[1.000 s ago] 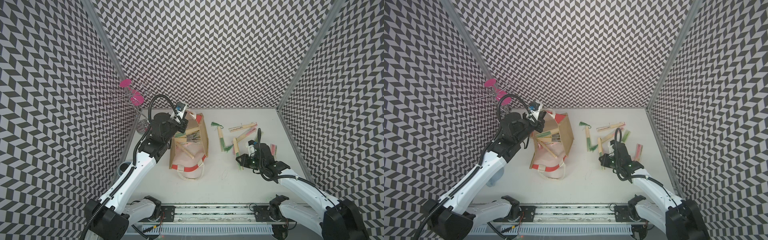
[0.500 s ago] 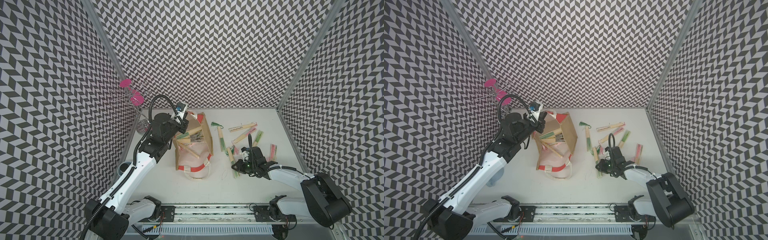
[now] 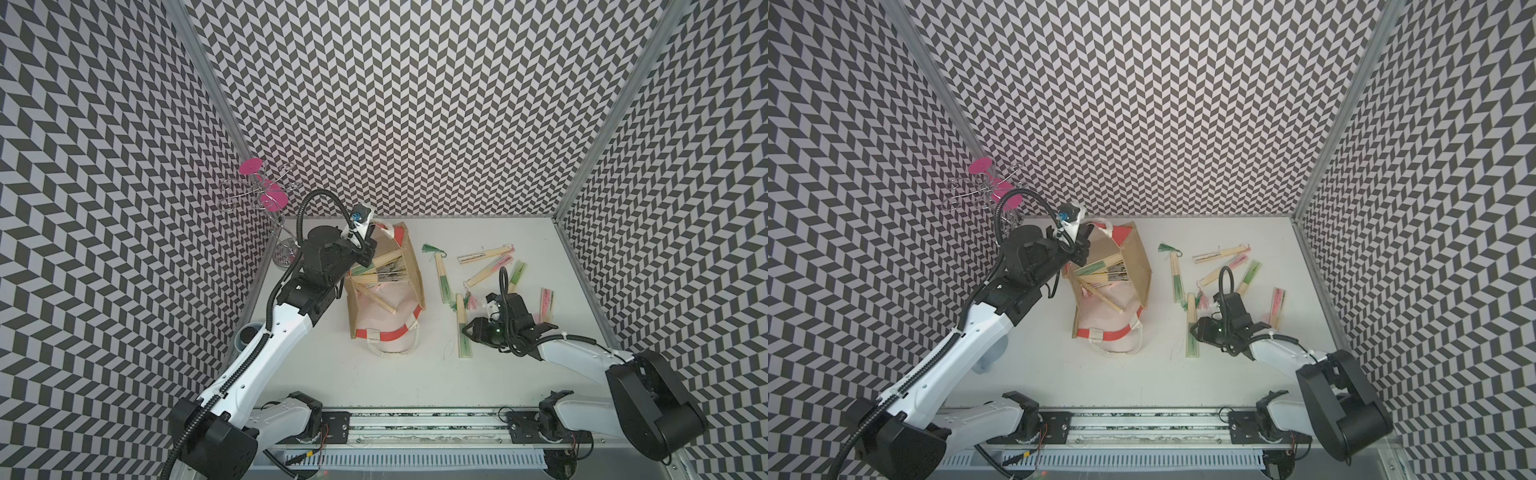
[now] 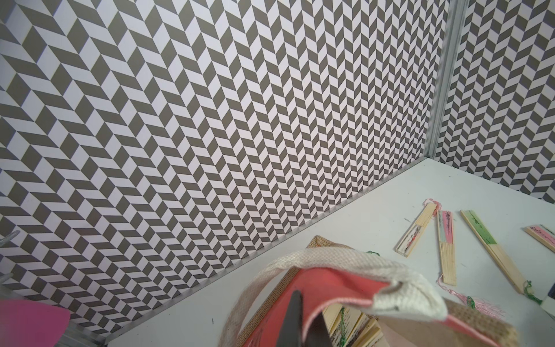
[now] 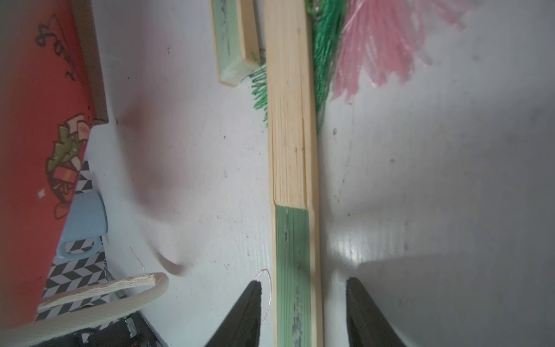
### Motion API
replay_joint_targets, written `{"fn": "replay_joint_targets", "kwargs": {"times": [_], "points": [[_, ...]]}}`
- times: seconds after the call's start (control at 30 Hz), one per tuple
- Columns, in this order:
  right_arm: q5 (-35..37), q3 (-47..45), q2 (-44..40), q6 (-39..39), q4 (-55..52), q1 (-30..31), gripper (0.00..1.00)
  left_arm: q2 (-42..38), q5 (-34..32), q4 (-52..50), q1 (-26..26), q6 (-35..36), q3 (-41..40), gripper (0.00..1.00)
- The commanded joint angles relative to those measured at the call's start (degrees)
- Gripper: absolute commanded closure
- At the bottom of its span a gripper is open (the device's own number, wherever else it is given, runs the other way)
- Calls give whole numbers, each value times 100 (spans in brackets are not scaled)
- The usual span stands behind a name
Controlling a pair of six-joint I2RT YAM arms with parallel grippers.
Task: Take out the folding fans from the tote bags
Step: Place the folding fan at the center of the board.
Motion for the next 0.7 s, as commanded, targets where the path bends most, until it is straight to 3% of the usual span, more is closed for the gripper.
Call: {"fn": "replay_joint_targets", "kwargs": {"times": [0.0, 0.17, 0.33, 0.53, 0.67], "points": [[447, 390, -582, -185, -468, -14, 52, -177, 107, 571, 29, -43, 30, 100], [1083, 1135, -1478, -517, -1134, 286, 51, -136, 160, 644, 28, -74, 4, 100], [2459, 1954, -1938, -698, -1501, 1471, 51, -63, 210, 679, 28, -89, -5, 100], [3450, 2698, -1344, -850, -1460, 3070, 56, -45, 230, 663, 28, -79, 4, 100], [3541, 3035, -825, -1147, -1127, 3814, 64, -9, 250, 681, 32, -87, 17, 100]]}}
